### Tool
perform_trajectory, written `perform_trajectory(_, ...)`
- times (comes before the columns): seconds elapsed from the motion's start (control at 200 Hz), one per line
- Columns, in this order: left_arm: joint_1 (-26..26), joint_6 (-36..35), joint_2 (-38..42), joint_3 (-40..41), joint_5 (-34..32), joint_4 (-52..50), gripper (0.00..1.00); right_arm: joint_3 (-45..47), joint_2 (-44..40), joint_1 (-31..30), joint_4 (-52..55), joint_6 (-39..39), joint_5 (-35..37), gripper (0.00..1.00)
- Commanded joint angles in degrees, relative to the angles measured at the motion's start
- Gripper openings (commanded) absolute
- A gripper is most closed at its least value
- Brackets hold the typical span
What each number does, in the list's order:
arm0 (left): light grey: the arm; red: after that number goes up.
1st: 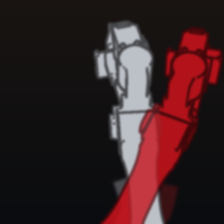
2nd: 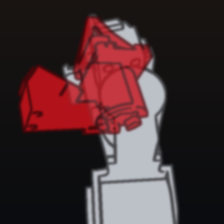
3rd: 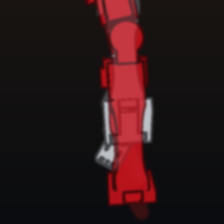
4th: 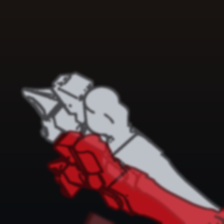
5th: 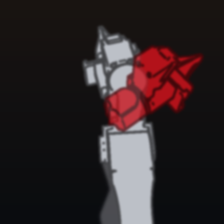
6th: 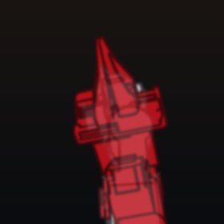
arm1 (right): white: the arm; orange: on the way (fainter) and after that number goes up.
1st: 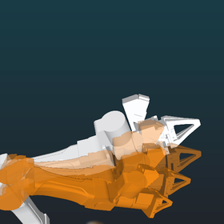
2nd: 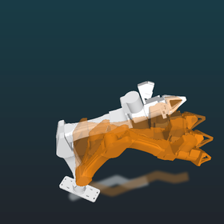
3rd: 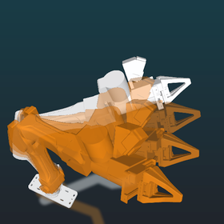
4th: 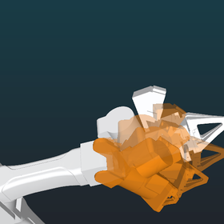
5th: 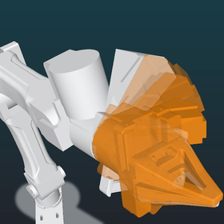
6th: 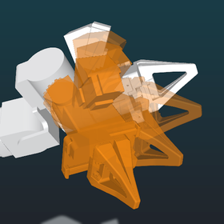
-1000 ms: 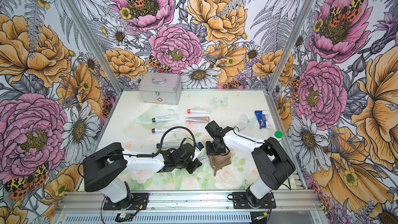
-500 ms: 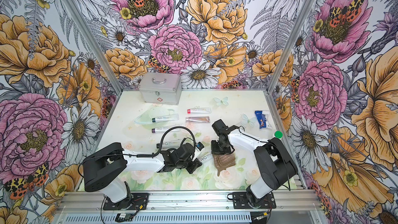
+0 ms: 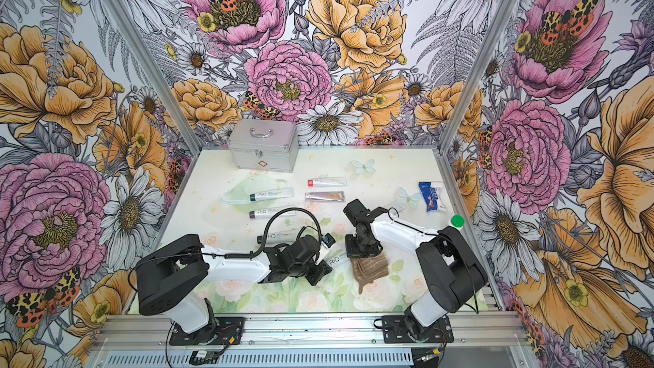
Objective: Wipe the surface of the toothpaste tube
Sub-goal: Wipe the dirt from the toothpaste tube.
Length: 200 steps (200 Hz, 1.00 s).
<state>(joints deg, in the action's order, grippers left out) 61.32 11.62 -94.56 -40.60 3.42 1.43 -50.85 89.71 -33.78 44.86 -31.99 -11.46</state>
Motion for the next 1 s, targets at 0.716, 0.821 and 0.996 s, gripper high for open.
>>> perform_trajectory(0.716, -0.31, -0.57, 0.82, -0.26, -0.56, 0.5, 0.26, -3.53, 0.3, 8.85, 1.93, 2.94, -3.0, 0.0)
perform_trajectory(0.821, -0.17, -0.6, 0.79, -0.36, -0.64, 0.5, 0.27, -6.25, 0.58, 8.65, 2.07, 2.74, -4.98, 0.0)
perform_trajectory(0.996, -0.18, -0.72, 0.6, -0.66, -0.61, 0.33, 0.26, -9.38, 3.51, 6.99, 1.96, 2.71, -6.04, 0.0)
